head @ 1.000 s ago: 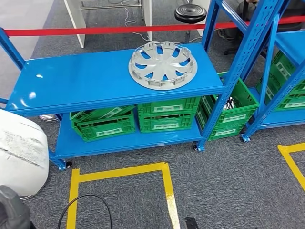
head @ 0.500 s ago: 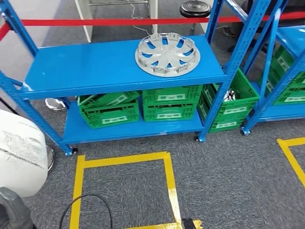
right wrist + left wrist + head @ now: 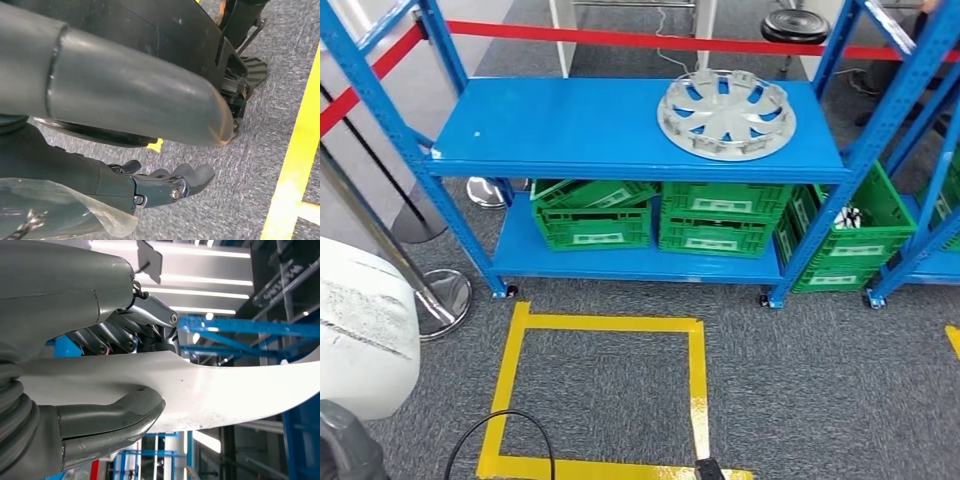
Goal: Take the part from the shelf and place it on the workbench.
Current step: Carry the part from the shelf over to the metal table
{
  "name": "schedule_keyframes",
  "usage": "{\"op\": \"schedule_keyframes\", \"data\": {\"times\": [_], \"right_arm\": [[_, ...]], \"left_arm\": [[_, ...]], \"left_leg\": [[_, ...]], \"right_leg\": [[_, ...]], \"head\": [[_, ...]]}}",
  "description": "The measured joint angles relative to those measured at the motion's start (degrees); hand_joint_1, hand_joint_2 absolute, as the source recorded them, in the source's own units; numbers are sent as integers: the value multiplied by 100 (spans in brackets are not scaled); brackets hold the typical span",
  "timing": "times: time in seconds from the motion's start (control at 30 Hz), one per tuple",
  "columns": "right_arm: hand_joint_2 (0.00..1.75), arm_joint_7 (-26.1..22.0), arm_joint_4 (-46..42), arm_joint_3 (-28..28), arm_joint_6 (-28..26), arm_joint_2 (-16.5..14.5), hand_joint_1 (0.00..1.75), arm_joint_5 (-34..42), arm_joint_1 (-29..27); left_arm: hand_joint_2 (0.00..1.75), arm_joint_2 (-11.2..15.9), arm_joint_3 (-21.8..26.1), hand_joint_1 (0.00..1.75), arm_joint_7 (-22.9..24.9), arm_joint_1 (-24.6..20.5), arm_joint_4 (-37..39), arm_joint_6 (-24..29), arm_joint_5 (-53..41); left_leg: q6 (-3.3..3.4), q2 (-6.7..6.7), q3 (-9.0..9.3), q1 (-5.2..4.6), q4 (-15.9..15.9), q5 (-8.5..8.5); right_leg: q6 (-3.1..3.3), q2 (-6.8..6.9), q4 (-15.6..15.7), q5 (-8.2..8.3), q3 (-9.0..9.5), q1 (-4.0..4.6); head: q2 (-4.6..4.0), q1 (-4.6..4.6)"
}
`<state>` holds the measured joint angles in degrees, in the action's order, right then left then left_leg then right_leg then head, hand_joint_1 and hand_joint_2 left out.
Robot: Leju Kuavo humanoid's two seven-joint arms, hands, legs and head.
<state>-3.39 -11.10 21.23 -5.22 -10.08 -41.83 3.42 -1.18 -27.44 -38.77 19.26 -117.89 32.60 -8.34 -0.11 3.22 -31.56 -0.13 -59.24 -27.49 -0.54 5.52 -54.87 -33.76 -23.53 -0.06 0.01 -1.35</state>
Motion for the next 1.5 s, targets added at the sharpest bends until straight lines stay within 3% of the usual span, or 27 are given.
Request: {"op": "schedule_keyframes", "data": {"times": [0.07, 0.13, 0.2, 0.27, 0.3, 0.33, 0.37, 0.43, 0.5, 0.57, 0.63, 0.7, 0.77, 0.8, 0.83, 0.87, 0.93, 1.0, 1.07, 1.1, 1.17, 1.23, 1.3, 1.33, 1.4, 1.43, 1.5], "right_arm": [[0, -27, -2, -16, 13, -1, 0, -57, 20], [0, -32, -3, -39, 29, -5, 0, -106, 40], [0, -5, -1, -52, 49, -9, 0, -133, 33], [0, 17, 0, -54, 64, -9, 0, -151, 10], [0, 16, 0, -54, 67, -9, 0, -159, 2], [0, 12, 0, -55, 67, -9, 0, -165, -1], [0, 2, 0, -55, 66, -9, 0, -169, 0], [0, -19, 3, -55, 60, -9, 0, -159, -3], [0, -13, 7, -54, 56, -9, 0, -143, -11], [0, 15, 8, -52, 57, -15, 0, -128, -18], [0, 25, 4, -45, 55, -26, 0, -102, -24], [0, 24, 2, -38, 57, -31, 0, -81, -36], [0, 20, 2, -33, 61, -31, 0, -67, -55], [0, 16, 2, -28, 62, -31, 0, -61, -59], [0, 13, 2, -20, 64, -31, 0, -54, -59], [0, 9, 2, -8, 67, -33, 0, -46, -56], [0, -19, 2, 19, 75, -38, 0, -34, -54], [0, -69, 2, 49, 81, -39, 0, -27, -55], [0, -75, 1, 66, 88, -42, 0, -37, -53], [0, -58, 0, 68, 92, -43, 0, -49, -50], [0, -29, -1, 75, 101, -45, 0, -77, -50], [0, -19, 0, 99, 106, -45, 0, -102, -61], [0, -12, 0, 128, 106, -44, 0, -130, -71], [0, -12, 0, 139, 105, -44, 0, -146, -72], [0, -25, 0, 155, 104, -44, 0, -177, -71], [0, -41, 1, 158, 103, -43, 0, -191, -69], [0, -82, 3, 161, 102, -42, 0, -208, -72]], "left_arm": [[175, 7, -31, 175, 0, 2, -1, 38, -24], [175, 12, -65, 175, 0, -8, -3, 77, -50], [175, 20, -102, 175, 0, -24, -5, 113, -66], [175, 31, -137, 175, 0, -30, -5, 133, -67], [175, 37, -152, 175, 0, -31, -5, 136, -64], [175, 42, -164, 175, 0, -33, -5, 136, -61], [175, 46, -178, 175, 0, -39, -5, 134, -57], [175, 50, -214, 175, 0, -59, -4, 117, -51], [175, 52, -265, 175, 0, -81, -2, 93, -55], [175, 57, -308, 175, 0, -96, -1, 79, -44], [175, 63, -337, 175, 0, -121, -1, 69, -4], [175, 68, -346, 175, 0, -161, -1, 61, 37], [175, 71, -345, 175, 0, -179, 0, 38, 68], [175, 72, -344, 175, 0, -179, 1, 12, 76], [175, 72, -343, 175, 0, -178, 3, -20, 78], [175, 71, -341, 175, 0, -178, 4, -56, 79], [175, 61, -324, 175, 0, -181, 7, -133, 109], [175, 24, -259, 175, 0, -172, 8, -202, 150], [175, -38, -152, 175, 0, -127, 8, -250, 168], [175, -82, -93, 175, 0, -93, 8, -278, 183], [175, -194, 43, 175, 0, -40, 9, -363, 226], [175, -306, 188, 175, 0, 14, 10, -457, 254], [175, -384, 321, 175, 0, 90, 11, -536, 263], [175, -416, 380, 175, 0, 126, 12, -567, 267], [175, -476, 482, 175, 0, 171, 13, -634, 265], [175, -504, 527, 175, 0, 188, 13, -673, 262], [175, -548, 601, 175, 0, 212, 13, -745, 256]], "left_leg": [[84, -89, -24, 14, 74, -30], [142, -185, -36, 44, 139, -21], [174, -282, -53, 47, 156, -3], [182, -398, -67, 36, 150, 2], [183, -463, -69, 32, 144, 2], [182, -532, -67, 29, 135, 1], [179, -604, -66, 28, 123, -1], [159, -746, -88, 19, 81, -8], [103, -868, -158, 18, 38, 6], [30, -966, -224, 30, 22, 39], [-42, -812, -311, 21, -141, -72], [-114, -514, -562, 22, -719, -401], [-170, -402, -854, 54, -1397, -675], [-187, -388, -898, 71, -1521, -672], [-198, -370, -839, 85, -1430, -566], [-202, -324, -677, 96, -1128, -379], [-182, -82, -283, 77, -350, -73], [-105, 85, -117, 36, 29, -7], [-5, 0, -134, 20, 63, -2], [35, -57, -136, 27, 82, 12], [116, -174, -138, 52, 120, 47], [163, -302, -160, 47, 122, 63], [180, -444, -173, 31, 118, 73], [182, -522, -174, 25, 114, 76], [177, -681, -171, 23, 98, 79], [167, -757, -178, 24, 85, 80], [114, -896, -229, 34, 45, 91]], "right_leg": [[-52, 23, -18, -34, 10, 5], [-101, -205, -273, -214, -136, -11], [-123, -472, -1009, -543, -539, -32], [-133, -532, -1756, -719, -990, -36], [-131, -538, -1874, -648, -1111, -36], [-125, -550, -1773, -464, -1130, -36], [-110, -598, -1470, -196, -1053, -39], [-76, -853, -758, 230, -822, -58], [-57, -1018, -399, 296, -676, -71], [-26, -922, -332, 280, -632, -82], [37, -778, -294, 321, -617, -106], [79, -608, -274, 335, -608, -111], [89, -430, -276, 330, -614, -106], [88, -344, -277, 326, -615, -106], [85, -265, -277, 322, -613, -106], [76, -194, -277, 316, -604, -107], [37, -79, -282, 292, -582, -89], [-26, 19, -282, 274, -567, -52], [-93, 118, -270, 262, -541, -38], [-124, 67, -300, 226, -549, -47], [-163, -215, -626, -10, -688, -63], [-157, -477, -1353, -387, -1036, -64], [-139, -533, -1905, -546, -1325, -57], [-125, -544, -1876, -447, -1332, -55], [-86, -662, -1252, -16, -1073, -58], [-62, -836, -876, 162, -911, -71], [-43, -1143, -422, 291, -707, -91]], "head": [[-1, -9], [-1, -24], [-1, -40], [-1, -45], [-1, -45], [-1, -47], [-1, -46], [-1, -46], [0, -43], [1, -42], [0, -8], [-1, 45], [-1, 65], [-1, 65], [-1, 66], [-1, 66], [-1, 71], [-1, 62], [-1, 40], [-1, 27], [-1, 6], [-1, -20], [-1, -31], [-1, -30], [-1, -32], [-1, -30], [-1, -23]]}}
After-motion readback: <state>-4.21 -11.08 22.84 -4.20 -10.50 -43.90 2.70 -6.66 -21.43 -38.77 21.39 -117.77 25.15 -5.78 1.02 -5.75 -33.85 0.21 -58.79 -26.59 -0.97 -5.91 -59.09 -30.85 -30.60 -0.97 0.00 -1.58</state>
